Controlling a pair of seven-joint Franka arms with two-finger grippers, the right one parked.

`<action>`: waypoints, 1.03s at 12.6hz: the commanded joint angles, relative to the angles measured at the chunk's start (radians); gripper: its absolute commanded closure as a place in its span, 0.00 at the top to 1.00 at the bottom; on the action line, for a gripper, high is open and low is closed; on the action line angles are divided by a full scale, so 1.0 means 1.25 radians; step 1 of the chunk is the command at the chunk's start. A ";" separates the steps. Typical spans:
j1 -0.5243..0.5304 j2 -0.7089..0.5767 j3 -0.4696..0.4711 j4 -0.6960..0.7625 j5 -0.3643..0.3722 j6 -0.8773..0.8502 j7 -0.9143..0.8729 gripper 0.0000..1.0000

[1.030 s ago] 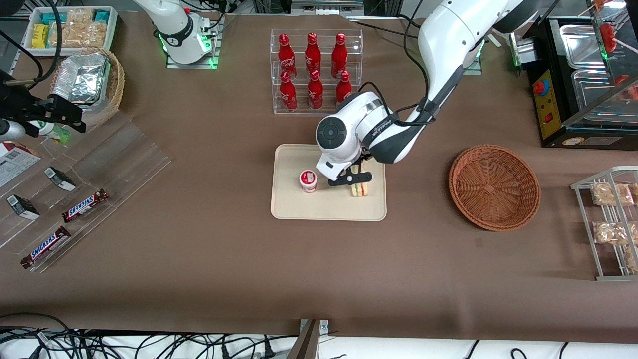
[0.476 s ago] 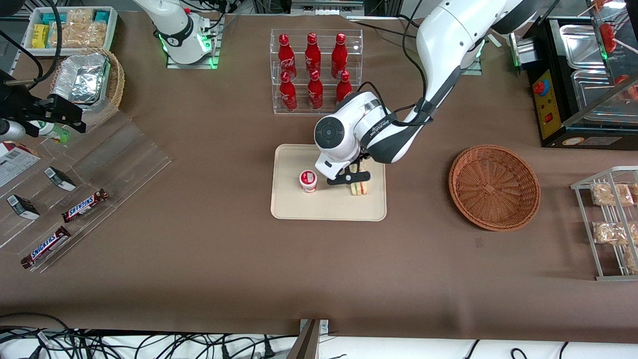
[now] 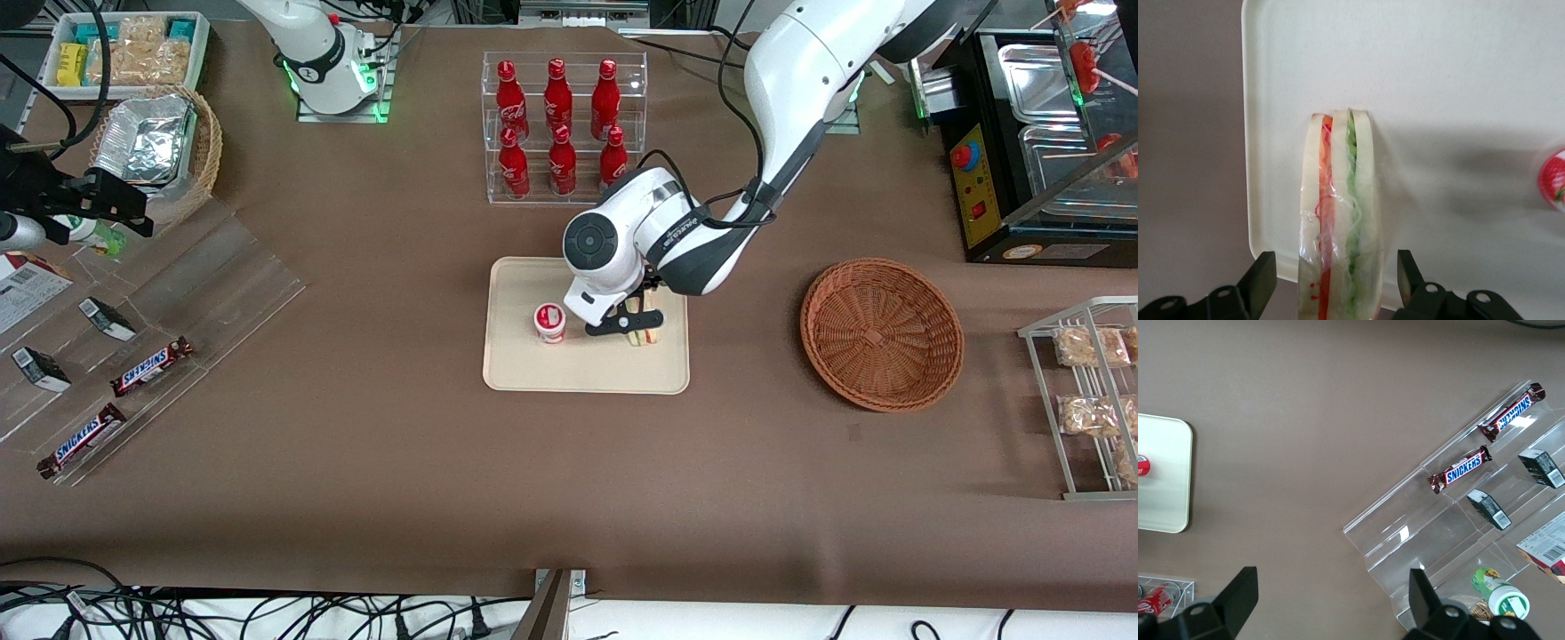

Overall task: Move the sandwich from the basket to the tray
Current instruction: 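Open the left gripper to release the sandwich on the tray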

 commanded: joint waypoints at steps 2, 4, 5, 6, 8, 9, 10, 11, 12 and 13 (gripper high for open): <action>-0.003 0.005 0.007 0.082 0.006 -0.024 -0.007 0.91; 0.009 -0.003 0.007 0.096 0.005 -0.057 -0.007 0.94; 0.014 -0.004 0.005 0.109 0.004 -0.074 -0.006 0.95; 0.025 -0.009 0.004 0.127 0.004 -0.097 -0.002 0.98; 0.058 -0.020 -0.006 0.148 0.004 -0.141 0.003 0.98; 0.073 -0.031 -0.006 0.152 -0.003 -0.156 0.004 1.00; 0.094 -0.045 -0.006 0.152 -0.010 -0.168 0.021 1.00; 0.110 -0.062 -0.006 0.152 -0.025 -0.182 0.050 1.00; 0.128 -0.078 -0.006 0.152 -0.043 -0.204 0.086 1.00; 0.146 -0.093 -0.006 0.152 -0.050 -0.224 0.119 1.00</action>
